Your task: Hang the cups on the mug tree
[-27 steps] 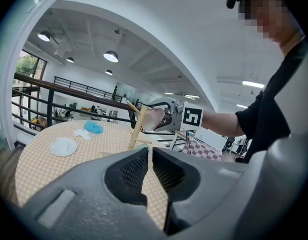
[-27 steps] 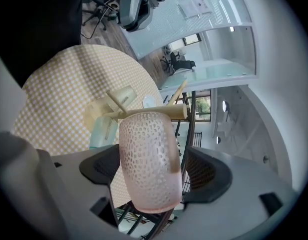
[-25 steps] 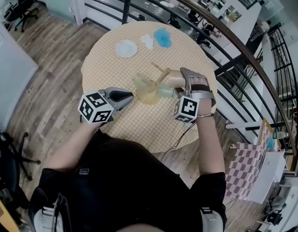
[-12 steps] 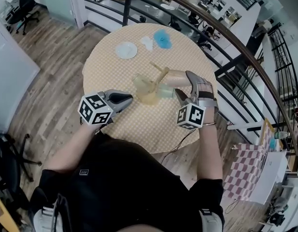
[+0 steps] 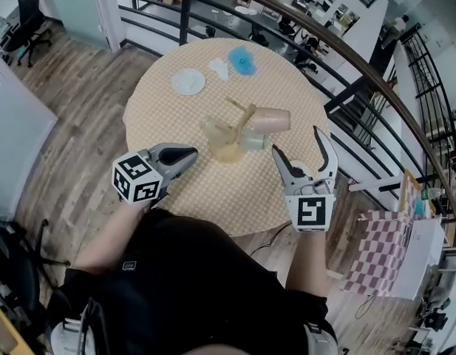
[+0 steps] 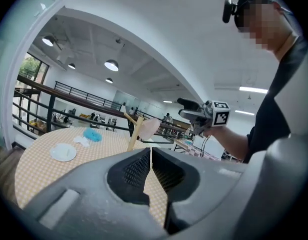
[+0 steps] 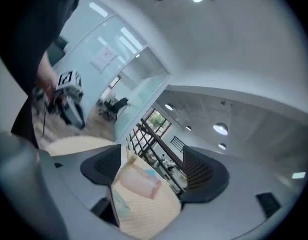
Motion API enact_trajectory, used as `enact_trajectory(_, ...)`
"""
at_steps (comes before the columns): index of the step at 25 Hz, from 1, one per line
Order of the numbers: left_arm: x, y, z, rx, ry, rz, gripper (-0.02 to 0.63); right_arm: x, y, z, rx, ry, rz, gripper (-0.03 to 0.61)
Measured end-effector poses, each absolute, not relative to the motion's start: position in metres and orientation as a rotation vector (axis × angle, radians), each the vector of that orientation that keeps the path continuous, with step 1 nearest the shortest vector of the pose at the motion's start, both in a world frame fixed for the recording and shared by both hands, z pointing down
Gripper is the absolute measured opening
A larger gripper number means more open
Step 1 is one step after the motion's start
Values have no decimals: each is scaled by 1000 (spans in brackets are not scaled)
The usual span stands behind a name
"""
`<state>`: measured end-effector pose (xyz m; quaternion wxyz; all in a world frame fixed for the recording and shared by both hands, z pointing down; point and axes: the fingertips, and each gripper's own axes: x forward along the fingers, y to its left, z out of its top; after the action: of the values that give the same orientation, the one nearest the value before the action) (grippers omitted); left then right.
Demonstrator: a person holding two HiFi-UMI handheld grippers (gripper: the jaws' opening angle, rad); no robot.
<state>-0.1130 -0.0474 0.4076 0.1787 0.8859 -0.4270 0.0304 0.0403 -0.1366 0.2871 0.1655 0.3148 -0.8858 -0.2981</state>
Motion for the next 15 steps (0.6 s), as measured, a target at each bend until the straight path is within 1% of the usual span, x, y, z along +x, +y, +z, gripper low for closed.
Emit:
enact_trajectory(3, -121, -38, 386, 2559, -1196, 8, 12, 24, -104, 282, 918, -2825, -480, 348)
enact_trajectory(5, -129, -31, 374, 2588, -1178, -14, 9, 8, -86, 286, 909, -2977, -222, 294)
enact_trajectory(7, -138, -25, 364, 2614, -1155, -38, 8, -10, -71, 293, 904, -3072, 5, 229)
enact_trajectory(10, -156, -16, 353, 2631, -1123, -88, 8, -43, -53, 310, 881, -3119, 260, 96)
enact_trajectory(11, -162, -13, 351, 2634, -1113, -99, 8, -53, -47, 314, 871, -3129, 352, 67)
enact_trajectory(13, -172, -7, 348, 2647, -1093, -113, 8, -71, -35, 319, 839, -3161, 555, 38)
enact_trajectory(15, -180, -3, 345, 2667, -1074, -123, 8, -88, -24, 322, 813, -3182, 698, 26)
